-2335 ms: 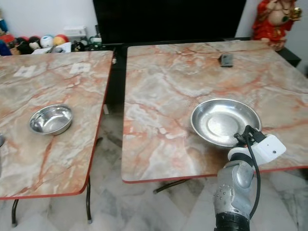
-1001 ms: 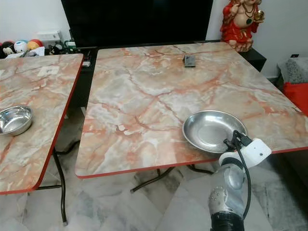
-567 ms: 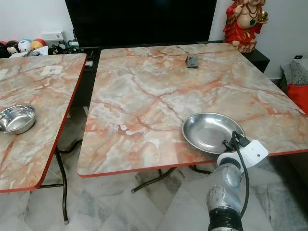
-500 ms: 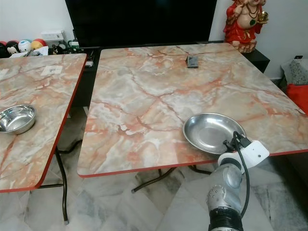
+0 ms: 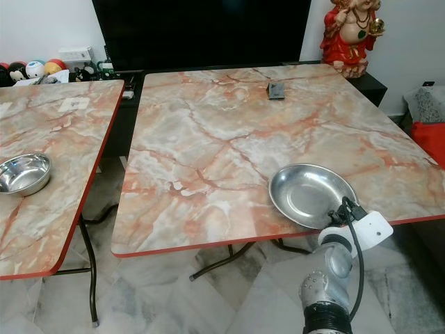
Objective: Setting the table
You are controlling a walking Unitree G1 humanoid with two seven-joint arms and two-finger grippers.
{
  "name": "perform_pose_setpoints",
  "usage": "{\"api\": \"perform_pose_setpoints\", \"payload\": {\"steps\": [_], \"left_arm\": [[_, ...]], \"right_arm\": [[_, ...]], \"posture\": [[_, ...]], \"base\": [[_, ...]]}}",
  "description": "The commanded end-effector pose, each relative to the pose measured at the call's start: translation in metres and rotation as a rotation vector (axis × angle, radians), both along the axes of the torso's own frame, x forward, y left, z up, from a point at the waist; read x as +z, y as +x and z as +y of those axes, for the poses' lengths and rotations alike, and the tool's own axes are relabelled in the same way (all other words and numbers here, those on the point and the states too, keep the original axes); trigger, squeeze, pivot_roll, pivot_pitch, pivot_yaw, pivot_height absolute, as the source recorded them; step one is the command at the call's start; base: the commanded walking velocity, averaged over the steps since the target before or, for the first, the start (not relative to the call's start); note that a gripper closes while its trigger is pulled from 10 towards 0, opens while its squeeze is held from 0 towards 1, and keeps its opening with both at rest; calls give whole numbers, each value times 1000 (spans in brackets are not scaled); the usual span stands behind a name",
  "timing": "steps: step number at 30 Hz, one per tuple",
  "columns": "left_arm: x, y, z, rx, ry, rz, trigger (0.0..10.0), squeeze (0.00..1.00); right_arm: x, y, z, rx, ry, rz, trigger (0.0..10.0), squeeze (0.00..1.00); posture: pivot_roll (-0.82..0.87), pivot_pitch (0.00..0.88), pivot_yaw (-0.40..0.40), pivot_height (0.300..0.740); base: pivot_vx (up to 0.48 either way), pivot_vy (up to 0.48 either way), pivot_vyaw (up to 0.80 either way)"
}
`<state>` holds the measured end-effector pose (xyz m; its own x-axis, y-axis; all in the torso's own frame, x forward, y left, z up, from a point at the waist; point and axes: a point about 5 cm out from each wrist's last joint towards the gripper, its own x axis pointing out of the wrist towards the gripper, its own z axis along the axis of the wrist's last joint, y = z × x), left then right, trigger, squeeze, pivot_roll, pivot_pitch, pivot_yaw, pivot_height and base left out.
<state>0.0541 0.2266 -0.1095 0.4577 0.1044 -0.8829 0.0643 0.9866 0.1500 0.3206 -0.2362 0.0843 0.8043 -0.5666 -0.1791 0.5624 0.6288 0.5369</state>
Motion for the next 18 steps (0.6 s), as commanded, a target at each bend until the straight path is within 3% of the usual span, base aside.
{"api": "perform_pose_setpoints", "payload": {"steps": [1,5,7,18], "left_arm": [[-1,-10,3,-8,12,37,10000,0],[-1,-10,3,-9,15,39,10000,0],[-1,-10,4,-8,16,39,10000,0],[-1,-9,3,1,6,37,10000,0]], "right_arm": [[3,2,-2,-11,5,-11,10000,616],[7,6,-1,-7,1,-23,10000,502],[10,8,-1,1,-7,-41,10000,35],[17,10,-3,-7,-41,-65,10000,0]], "posture": [[-16,50,12,740],[-14,55,14,740],[-14,59,14,740],[-16,78,9,740]], "base": [[0,0,0],[0,0,0],[0,0,0],[0,0,0]]}}
